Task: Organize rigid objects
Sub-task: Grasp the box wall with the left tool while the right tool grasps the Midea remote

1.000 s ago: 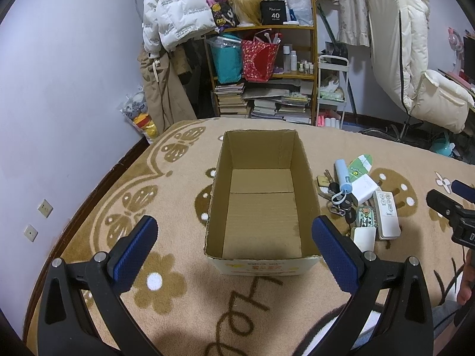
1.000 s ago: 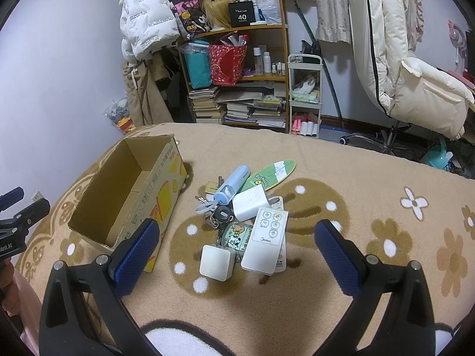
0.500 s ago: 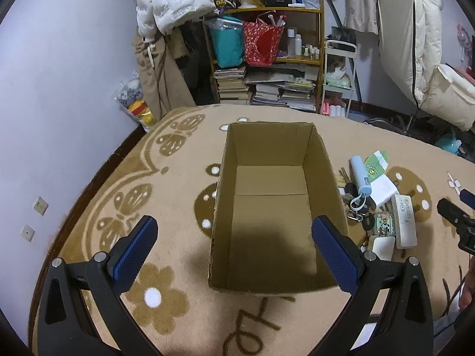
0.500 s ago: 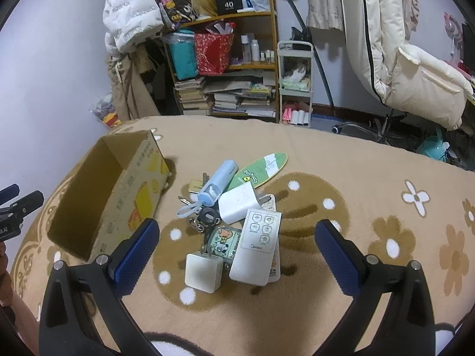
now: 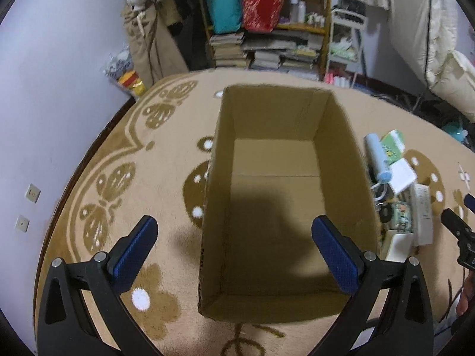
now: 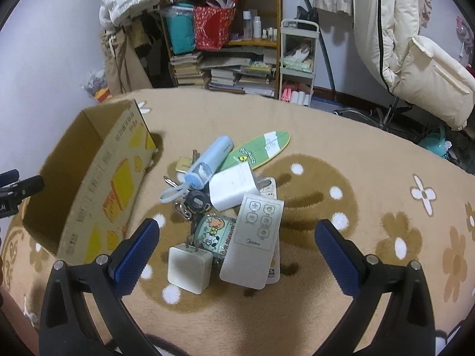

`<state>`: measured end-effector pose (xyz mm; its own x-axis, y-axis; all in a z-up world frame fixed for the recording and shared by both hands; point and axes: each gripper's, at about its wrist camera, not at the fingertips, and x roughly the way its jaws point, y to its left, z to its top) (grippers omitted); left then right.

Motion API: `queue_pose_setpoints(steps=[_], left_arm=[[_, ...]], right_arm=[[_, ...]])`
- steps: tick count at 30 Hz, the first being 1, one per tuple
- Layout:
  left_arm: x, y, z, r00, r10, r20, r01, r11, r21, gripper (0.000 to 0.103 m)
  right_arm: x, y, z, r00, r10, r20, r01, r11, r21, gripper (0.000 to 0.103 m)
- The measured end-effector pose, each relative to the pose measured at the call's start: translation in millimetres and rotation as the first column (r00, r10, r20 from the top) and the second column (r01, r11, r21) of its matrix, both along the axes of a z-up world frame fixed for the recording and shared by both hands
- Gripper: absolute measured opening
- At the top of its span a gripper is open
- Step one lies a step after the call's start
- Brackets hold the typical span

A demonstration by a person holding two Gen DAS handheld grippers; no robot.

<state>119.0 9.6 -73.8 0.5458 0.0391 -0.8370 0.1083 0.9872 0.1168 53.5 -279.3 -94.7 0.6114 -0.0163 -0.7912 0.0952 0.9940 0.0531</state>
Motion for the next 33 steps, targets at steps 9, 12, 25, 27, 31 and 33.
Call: queue_pose_setpoints(steps=[9, 12, 25, 27, 31, 33], left_arm=[[21, 22, -28, 0.991, 0.097, -0.091, -0.099, 0.995, -0.014, 0.103], [23, 23, -30, 0.991, 0.108, -0.074, -0.107, 0.994, 0.007, 0.103], [30, 31, -42, 0.983, 0.139, -0.122, -0.136, 0.990, 0.033, 0.081], [31, 33, -45, 0.981, 0.140, -0.138, -0.139, 0.990, 0.017, 0.065], [33, 39, -55, 0.966, 0.148, -0.213, -0.158, 0.987, -0.032, 0.040], [33, 41, -57, 0.960, 0.153, -0.233, -0.171, 0.983, -0.062, 0.036]], right_arm=[[15, -10, -28, 0.994, -0.033, -0.102, 0.033, 0.999, 0.003, 0.103], [19, -13, -37, 0.989, -0.052, -0.136, 0.052, 0.999, -0.005, 0.103], [32, -29, -65, 0.969, -0.112, -0.222, 0.117, 0.993, 0.011, 0.091], [34, -28, -67, 0.968, -0.109, -0.226, 0.116, 0.993, 0.017, 0.091], [37, -25, -70, 0.969, -0.097, -0.228, 0.101, 0.995, 0.005, 0.082], [38, -24, -71, 0.968, -0.091, -0.232, 0.096, 0.995, 0.010, 0.078]])
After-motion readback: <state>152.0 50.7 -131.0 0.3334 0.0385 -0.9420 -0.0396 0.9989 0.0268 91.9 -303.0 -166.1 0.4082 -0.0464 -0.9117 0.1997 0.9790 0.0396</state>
